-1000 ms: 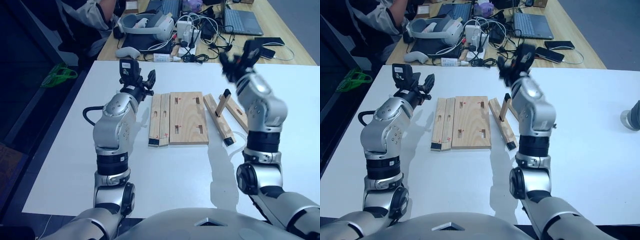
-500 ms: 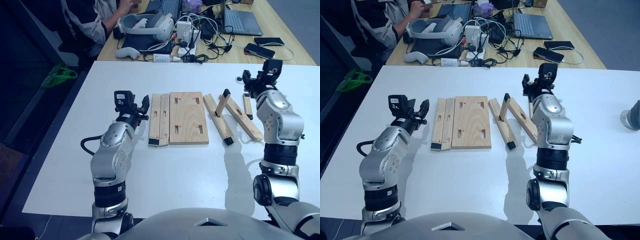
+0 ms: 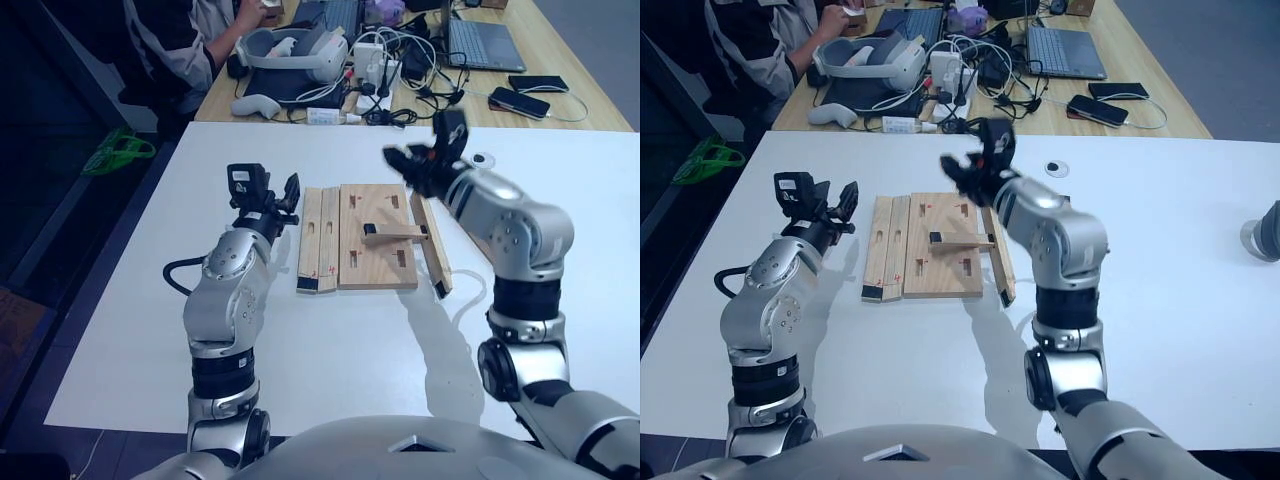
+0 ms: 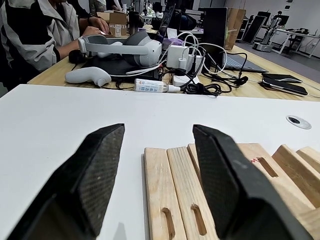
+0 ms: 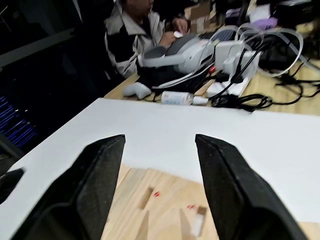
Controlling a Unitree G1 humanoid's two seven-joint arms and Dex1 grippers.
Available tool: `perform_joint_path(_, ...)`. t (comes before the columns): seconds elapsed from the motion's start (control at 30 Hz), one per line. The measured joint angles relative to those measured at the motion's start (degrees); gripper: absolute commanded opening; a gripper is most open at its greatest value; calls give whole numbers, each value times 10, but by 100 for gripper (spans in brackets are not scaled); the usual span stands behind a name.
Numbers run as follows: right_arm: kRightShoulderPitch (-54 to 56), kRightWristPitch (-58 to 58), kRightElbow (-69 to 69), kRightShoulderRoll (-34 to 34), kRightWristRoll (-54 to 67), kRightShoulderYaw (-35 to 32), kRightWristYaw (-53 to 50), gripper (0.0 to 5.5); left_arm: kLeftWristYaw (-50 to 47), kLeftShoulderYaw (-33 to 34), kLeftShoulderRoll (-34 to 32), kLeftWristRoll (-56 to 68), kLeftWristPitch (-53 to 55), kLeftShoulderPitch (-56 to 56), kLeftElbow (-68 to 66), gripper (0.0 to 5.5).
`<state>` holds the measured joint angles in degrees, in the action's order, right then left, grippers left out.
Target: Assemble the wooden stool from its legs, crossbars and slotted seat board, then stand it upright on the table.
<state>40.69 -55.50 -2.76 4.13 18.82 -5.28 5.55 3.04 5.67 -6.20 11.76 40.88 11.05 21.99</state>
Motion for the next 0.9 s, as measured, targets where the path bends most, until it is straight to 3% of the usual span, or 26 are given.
perform_joint_path(0.07,31,2,76,13,-40,2,-40,263,-1,0,0,0,0,2,-2,253)
perform_joint_path(0.27,103,-26,260,-1,-74,-5,-76,362,-3,0,2,2,0,8,-3,253)
perform_joint_path(0.5,148,-40,423,-13,-75,-77,-136,362,-4,-2,4,2,0,17,-8,253)
perform_joint_path(0.8,166,-25,543,-8,-56,-131,-132,362,-3,-8,6,2,0,22,-14,253)
perform_joint_path(0.9,170,-13,566,-5,-50,-142,-128,318,-3,-8,7,2,0,23,-15,253)
